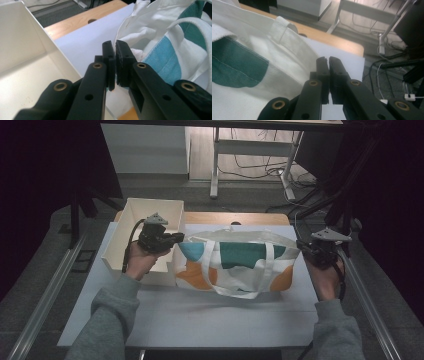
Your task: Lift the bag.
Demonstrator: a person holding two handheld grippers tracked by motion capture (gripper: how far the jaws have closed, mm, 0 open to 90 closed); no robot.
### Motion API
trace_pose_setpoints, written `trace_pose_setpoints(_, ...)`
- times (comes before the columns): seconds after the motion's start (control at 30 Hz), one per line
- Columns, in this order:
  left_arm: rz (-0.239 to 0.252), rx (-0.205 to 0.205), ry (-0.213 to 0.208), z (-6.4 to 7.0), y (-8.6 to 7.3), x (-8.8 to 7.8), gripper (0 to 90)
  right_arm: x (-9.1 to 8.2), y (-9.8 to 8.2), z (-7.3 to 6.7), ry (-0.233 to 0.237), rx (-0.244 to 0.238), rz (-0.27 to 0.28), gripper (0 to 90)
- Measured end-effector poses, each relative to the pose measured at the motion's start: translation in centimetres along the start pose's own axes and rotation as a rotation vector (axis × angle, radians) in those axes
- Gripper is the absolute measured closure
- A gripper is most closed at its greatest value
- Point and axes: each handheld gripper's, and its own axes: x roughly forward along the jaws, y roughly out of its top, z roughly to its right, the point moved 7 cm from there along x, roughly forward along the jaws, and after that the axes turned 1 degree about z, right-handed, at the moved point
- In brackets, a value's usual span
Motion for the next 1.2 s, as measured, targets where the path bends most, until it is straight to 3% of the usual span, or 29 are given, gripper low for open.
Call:
trace_pose_setpoints(0.5, -0.058, -0.009, 0.002, -0.7, -1.4, 1.1, 86.7, 2.8, -2.7, -0.7, 0.026, 0.01, -0.079, 87.0)
trace_pose_setpoints(0.93, -0.042, 0.004, 0.008, -0.5, -1.2, 0.9, 84.7, 2.8, -2.4, -0.6, 0.027, 0.026, -0.062, 86.0)
trace_pose_setpoints(1.0, -0.027, 0.005, 0.01, -0.5, -1.1, 0.7, 79.1, 2.5, -2.2, -0.6, 0.032, 0.043, -0.038, 81.6)
trace_pose_setpoints(1.1, 0.003, -0.004, 0.005, -0.3, -0.8, 0.2, 60.7, 1.9, -1.6, -1.0, 0.082, 0.084, 0.014, 65.7)
trace_pose_setpoints(1.2, 0.034, 0.002, 0.011, 0.2, -0.5, -0.4, 49.3, 1.3, -1.1, -1.8, 0.098, 0.068, 0.048, 55.7)
